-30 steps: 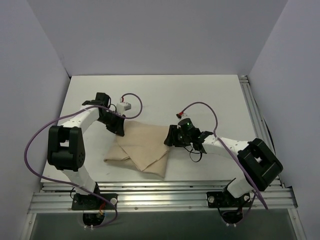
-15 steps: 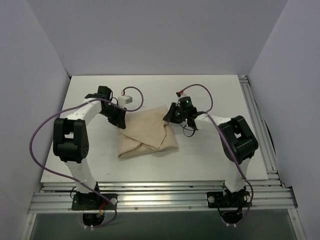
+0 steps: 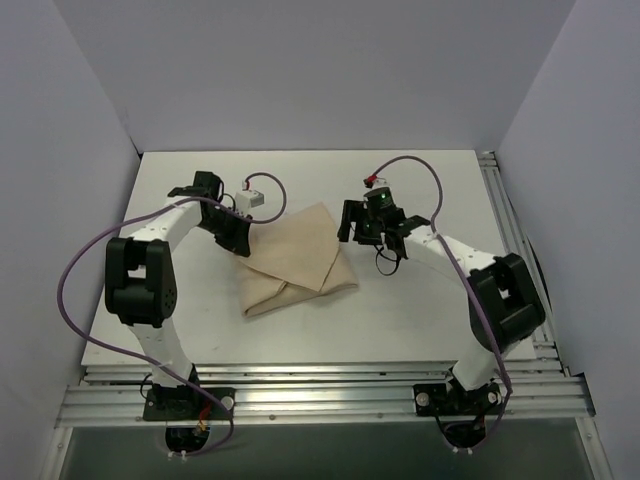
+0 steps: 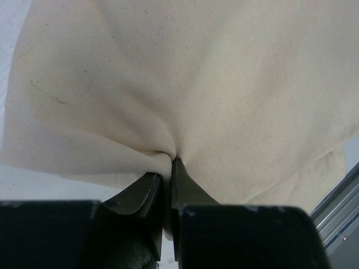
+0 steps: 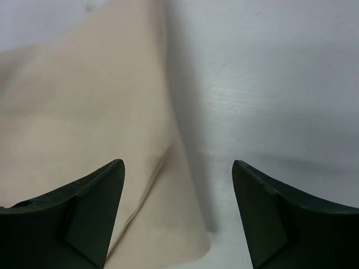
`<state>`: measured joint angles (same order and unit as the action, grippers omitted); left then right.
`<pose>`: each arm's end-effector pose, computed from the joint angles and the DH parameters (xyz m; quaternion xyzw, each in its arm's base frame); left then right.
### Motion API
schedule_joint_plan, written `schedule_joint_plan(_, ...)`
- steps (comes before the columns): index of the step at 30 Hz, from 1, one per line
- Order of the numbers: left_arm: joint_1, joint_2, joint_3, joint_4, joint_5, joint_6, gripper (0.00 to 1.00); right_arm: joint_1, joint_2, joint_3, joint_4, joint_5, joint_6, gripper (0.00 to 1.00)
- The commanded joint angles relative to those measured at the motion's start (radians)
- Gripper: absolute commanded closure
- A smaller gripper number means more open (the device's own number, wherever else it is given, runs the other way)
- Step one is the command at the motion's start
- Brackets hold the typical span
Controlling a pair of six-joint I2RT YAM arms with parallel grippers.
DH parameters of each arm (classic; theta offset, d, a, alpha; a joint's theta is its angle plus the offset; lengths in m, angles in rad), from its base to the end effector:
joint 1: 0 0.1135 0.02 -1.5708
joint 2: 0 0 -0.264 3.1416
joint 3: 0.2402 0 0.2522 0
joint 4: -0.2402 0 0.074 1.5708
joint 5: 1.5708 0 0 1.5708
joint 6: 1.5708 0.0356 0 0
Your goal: Prepare the surgical pack
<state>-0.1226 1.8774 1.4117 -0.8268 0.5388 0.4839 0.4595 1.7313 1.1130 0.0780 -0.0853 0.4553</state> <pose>0.3692 -0.0639 0.2083 0.3203 0.9000 -0.2353 0.1789 0.3486 0.1759 0.2247 -0.0228 0.8693 0.2507 0.4253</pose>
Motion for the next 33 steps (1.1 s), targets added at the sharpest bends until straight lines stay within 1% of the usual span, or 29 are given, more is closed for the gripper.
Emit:
schedule_joint_plan(1, 0.006, -0.044, -0.016, -0.032, 0.010, 0.032, 0.89, 0.128, -0.160, -0.059, -0.073, 0.116, 0.086, 0.27)
schedule_joint_plan(3, 0.006, -0.050, -0.026, -0.018, 0.015, 0.032, 0.89, 0.162, -0.200, -0.122, -0.073, 0.096, 0.146, 0.32)
schedule_joint_plan(4, 0.005, -0.055, -0.037, -0.014, 0.015, 0.030, 0.89, 0.182, -0.216, -0.149, -0.058, 0.066, 0.201, 0.33)
schedule_joint_plan(6, 0.005, -0.061, -0.045, -0.003, 0.009, 0.033, 0.89, 0.191, -0.252, -0.227, 0.035, -0.014, 0.259, 0.39)
schedule_joint_plan(7, 0.005, -0.064, -0.046, -0.002, 0.007, 0.033, 0.89, 0.194, -0.257, -0.245, 0.069, -0.033, 0.282, 0.41)
schedule_joint_plan(8, 0.003, -0.067, -0.046, 0.002, 0.004, 0.035, 0.89, 0.196, -0.251, -0.252, 0.091, -0.042, 0.307, 0.45)
schedule_joint_plan(10, 0.003, -0.073, -0.048, 0.012, -0.003, 0.033, 0.89, 0.199, -0.236, -0.245, 0.077, -0.025, 0.307, 0.46)
schedule_joint_plan(13, 0.000, -0.080, -0.056, 0.031, -0.013, 0.028, 0.88, 0.206, -0.205, -0.258, 0.120, -0.060, 0.301, 0.48)
schedule_joint_plan(15, -0.005, -0.083, -0.060, 0.040, -0.020, 0.027, 0.88, 0.214, -0.184, -0.265, 0.181, -0.086, 0.310, 0.51)
schedule_joint_plan(18, -0.009, -0.093, -0.074, 0.054, -0.025, 0.021, 0.88, 0.226, -0.148, -0.255, 0.197, -0.091, 0.309, 0.56)
schedule_joint_plan(25, -0.012, -0.101, -0.089, 0.068, -0.036, 0.015, 0.87, 0.246, -0.101, -0.266, 0.246, -0.114, 0.326, 0.59)
schedule_joint_plan(27, -0.014, -0.103, -0.091, 0.069, -0.034, 0.012, 0.87, 0.248, -0.084, -0.262, 0.255, -0.140, 0.326, 0.68)
schedule_joint_plan(28, -0.012, -0.103, -0.091, 0.066, -0.033, 0.012, 0.86, 0.248, -0.073, -0.262, 0.273, -0.157, 0.326, 0.78)
schedule_joint_plan(29, -0.015, -0.106, -0.089, 0.064, -0.036, 0.012, 0.84, 0.248, -0.070, -0.262, 0.281, -0.189, 0.327, 0.84)
schedule_joint_plan(30, -0.015, -0.112, -0.085, 0.060, -0.036, 0.013, 0.84, 0.248, -0.070, -0.263, 0.301, -0.209, 0.335, 0.93)
schedule_joint_plan(31, -0.015, -0.116, -0.082, 0.046, -0.037, 0.013, 0.78, 0.249, -0.075, -0.265, 0.305, -0.223, 0.339, 0.99)
schedule_joint_plan(33, -0.020, -0.142, -0.071, 0.032, -0.040, 0.015, 0.65, 0.257, -0.093, -0.263, 0.287, -0.231, 0.344, 1.00)
